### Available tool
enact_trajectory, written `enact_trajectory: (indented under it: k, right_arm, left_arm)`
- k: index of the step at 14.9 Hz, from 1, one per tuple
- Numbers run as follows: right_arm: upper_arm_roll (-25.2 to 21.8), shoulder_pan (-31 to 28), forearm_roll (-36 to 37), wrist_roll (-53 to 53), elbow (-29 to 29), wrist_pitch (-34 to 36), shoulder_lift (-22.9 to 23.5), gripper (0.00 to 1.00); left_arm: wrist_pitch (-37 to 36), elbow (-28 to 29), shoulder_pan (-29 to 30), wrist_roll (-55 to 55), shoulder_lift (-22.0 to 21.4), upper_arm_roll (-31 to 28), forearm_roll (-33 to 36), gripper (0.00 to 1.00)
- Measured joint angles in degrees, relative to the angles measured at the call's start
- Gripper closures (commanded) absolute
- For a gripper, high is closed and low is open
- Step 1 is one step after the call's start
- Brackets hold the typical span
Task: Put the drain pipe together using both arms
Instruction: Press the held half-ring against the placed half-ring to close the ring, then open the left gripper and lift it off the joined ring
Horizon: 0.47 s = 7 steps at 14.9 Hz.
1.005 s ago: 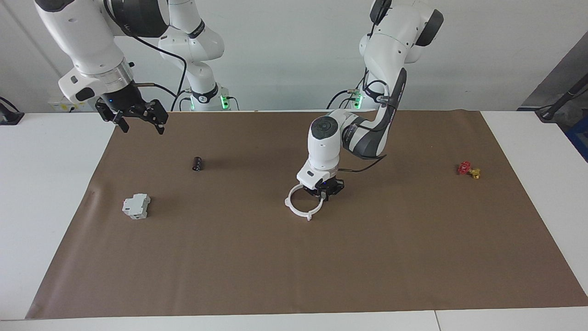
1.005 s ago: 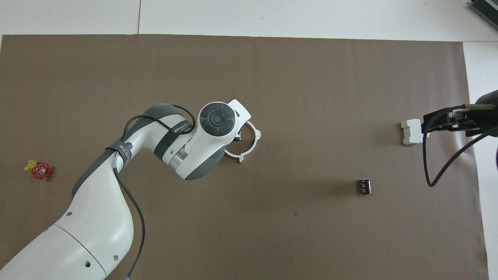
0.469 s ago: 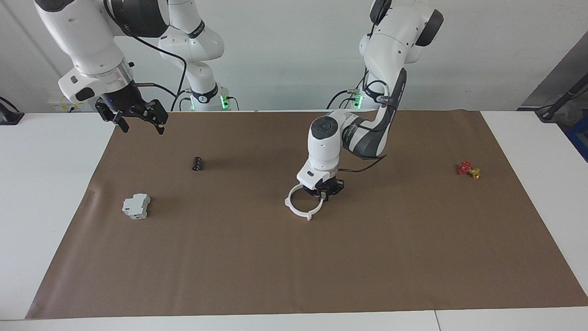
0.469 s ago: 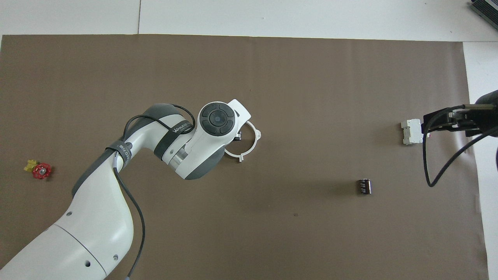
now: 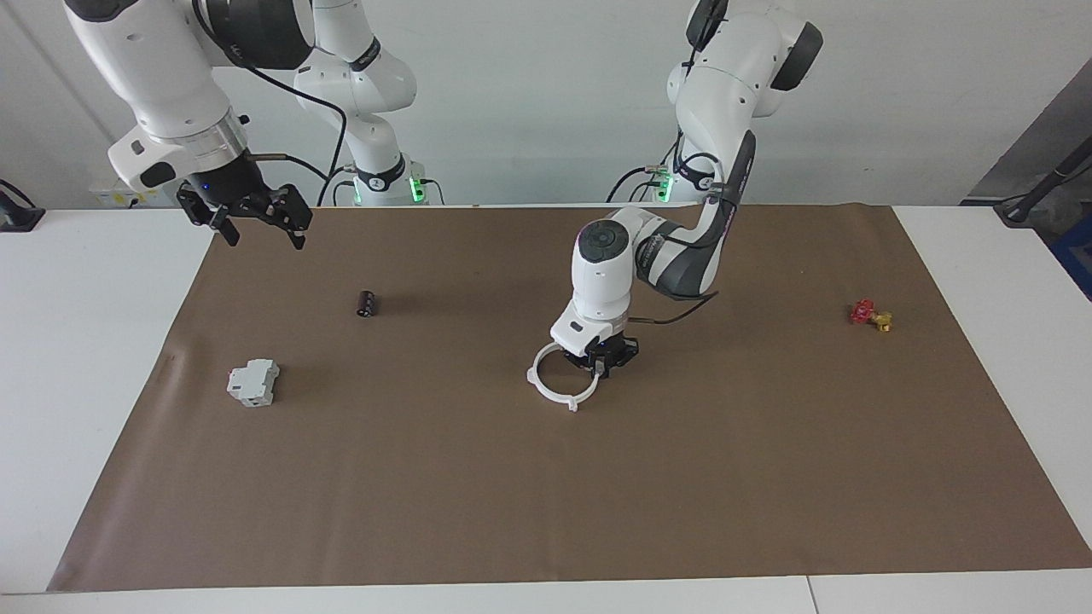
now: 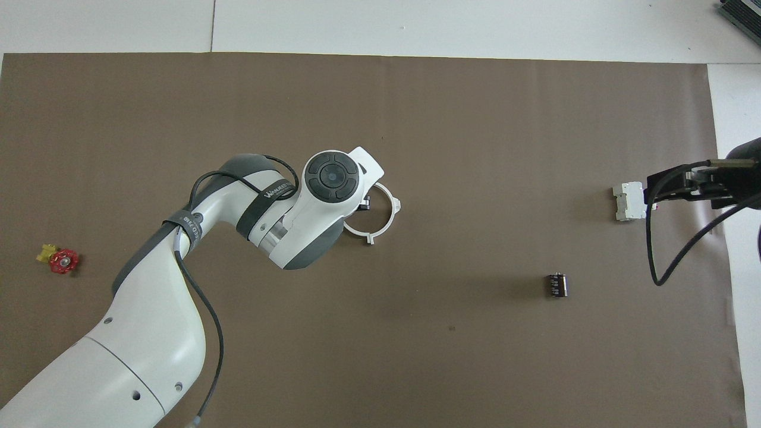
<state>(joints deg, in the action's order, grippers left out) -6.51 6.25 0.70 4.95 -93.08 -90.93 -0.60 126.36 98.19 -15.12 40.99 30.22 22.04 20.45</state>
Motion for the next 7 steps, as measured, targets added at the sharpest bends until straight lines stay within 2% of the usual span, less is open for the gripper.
enact_trajectory:
  k: [2, 4, 7]
  right_arm:
    - [0.0, 0.0, 0.0, 0.0, 0.0, 0.0, 0.0, 0.0]
    - [0.0, 0.0, 0.0, 0.0, 0.0, 0.0, 0.0, 0.0]
    - [0.0, 0.0, 0.0, 0.0, 0.0, 0.0, 0.0, 0.0]
  left_arm:
    - [0.1, 0.0, 0.0, 0.0, 0.2, 0.0, 0.2, 0.21]
    - [0.4, -0.2, 0.0, 0.0, 0.9, -0.2, 0.6, 0.0]
    - [0.5, -0.5, 0.0, 0.0, 1.2, -0.3, 0.8, 0.0]
